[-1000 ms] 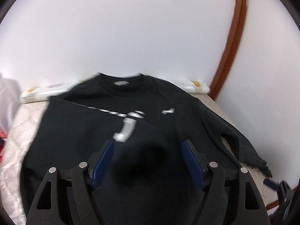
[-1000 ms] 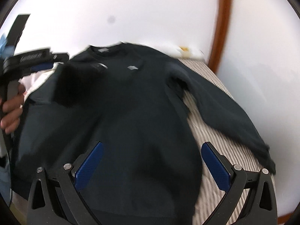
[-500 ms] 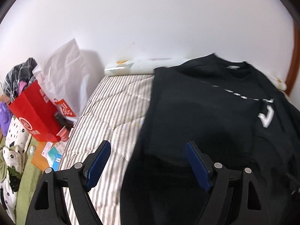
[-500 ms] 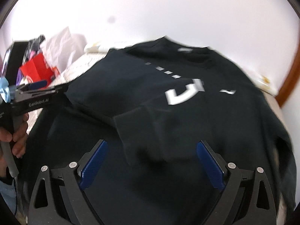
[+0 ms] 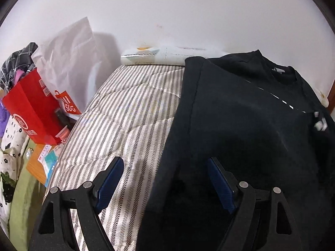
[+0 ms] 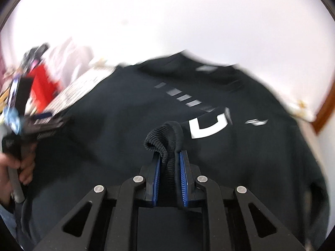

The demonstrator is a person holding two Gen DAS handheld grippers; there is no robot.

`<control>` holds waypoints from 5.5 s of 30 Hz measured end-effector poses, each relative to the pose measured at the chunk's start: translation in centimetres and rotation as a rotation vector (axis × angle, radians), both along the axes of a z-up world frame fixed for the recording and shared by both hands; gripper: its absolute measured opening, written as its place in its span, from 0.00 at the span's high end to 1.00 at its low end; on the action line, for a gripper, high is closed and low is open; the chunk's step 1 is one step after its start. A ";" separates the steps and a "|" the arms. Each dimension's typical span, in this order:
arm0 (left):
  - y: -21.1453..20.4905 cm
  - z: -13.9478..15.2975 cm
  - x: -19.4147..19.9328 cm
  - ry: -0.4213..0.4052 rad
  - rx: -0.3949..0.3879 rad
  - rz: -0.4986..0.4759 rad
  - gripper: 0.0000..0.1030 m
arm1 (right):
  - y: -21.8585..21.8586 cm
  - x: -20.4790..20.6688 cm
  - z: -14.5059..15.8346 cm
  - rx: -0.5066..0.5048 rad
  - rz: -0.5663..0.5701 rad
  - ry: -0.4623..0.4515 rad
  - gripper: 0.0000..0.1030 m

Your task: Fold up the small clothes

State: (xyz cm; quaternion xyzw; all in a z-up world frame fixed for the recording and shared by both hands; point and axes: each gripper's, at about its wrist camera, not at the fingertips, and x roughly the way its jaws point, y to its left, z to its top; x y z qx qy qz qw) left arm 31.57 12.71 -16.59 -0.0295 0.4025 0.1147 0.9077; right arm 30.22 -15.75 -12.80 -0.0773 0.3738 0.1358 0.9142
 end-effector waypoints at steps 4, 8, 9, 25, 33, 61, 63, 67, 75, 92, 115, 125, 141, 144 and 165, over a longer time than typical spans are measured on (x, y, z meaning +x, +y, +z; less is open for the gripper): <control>0.0 0.1 0.1 0.001 -0.004 -0.002 0.22 | -8.0 1.2 1.4 0.009 -0.193 -0.022 0.84; 0.1 0.0 0.1 -0.001 -0.007 0.000 0.22 | -15.4 2.4 -0.1 0.030 -0.387 0.074 0.81; 0.1 0.0 0.1 0.000 -0.007 0.001 0.22 | -16.7 2.4 -0.6 -0.031 -0.452 0.083 0.81; 2.0 1.2 -4.3 -0.004 -0.002 -0.080 0.24 | 0.5 5.6 2.6 -0.027 -0.072 0.017 0.54; 2.1 0.2 -3.1 -0.001 0.021 -0.156 0.40 | 12.5 13.4 1.2 0.070 0.175 0.058 0.49; 4.2 -1.0 -2.5 -0.006 -0.214 -0.127 0.91 | 28.6 25.3 -4.8 0.145 0.304 0.151 0.90; 4.0 -1.0 -2.5 0.000 -0.205 -0.126 0.90 | 27.8 24.9 -4.1 0.178 0.304 0.158 0.80; 4.3 -1.0 -2.5 -0.003 -0.214 -0.112 0.79 | 24.7 22.0 -1.5 0.218 0.298 0.129 0.61; 3.0 0.0 -3.4 -0.052 -0.179 -0.145 0.76 | 9.4 12.4 3.6 0.225 0.076 0.038 0.57; -1.5 2.4 -7.6 -0.096 -0.147 -0.261 0.42 | -30.6 -12.7 -0.9 -0.055 -0.644 0.055 0.42; -3.2 3.7 -13.7 0.021 -0.116 -0.201 0.41 | -37.2 -13.2 -3.7 -0.102 -0.703 0.033 0.93; -1.2 2.9 -13.9 0.034 -0.098 -0.197 0.41 | -26.1 -11.3 11.0 0.035 -0.530 -0.248 0.93; 1.5 1.8 -13.7 -0.014 -0.169 -0.209 0.41 | 6.8 -0.3 8.6 -0.035 -0.006 -0.243 0.92; 2.0 1.4 -13.7 -0.008 -0.182 -0.199 0.41 | 9.3 2.0 4.5 -0.060 0.000 -0.168 0.91; -4.9 4.6 -12.6 0.008 -0.127 -0.321 0.40 | -1.8 -6.4 2.5 0.066 0.001 -0.115 0.21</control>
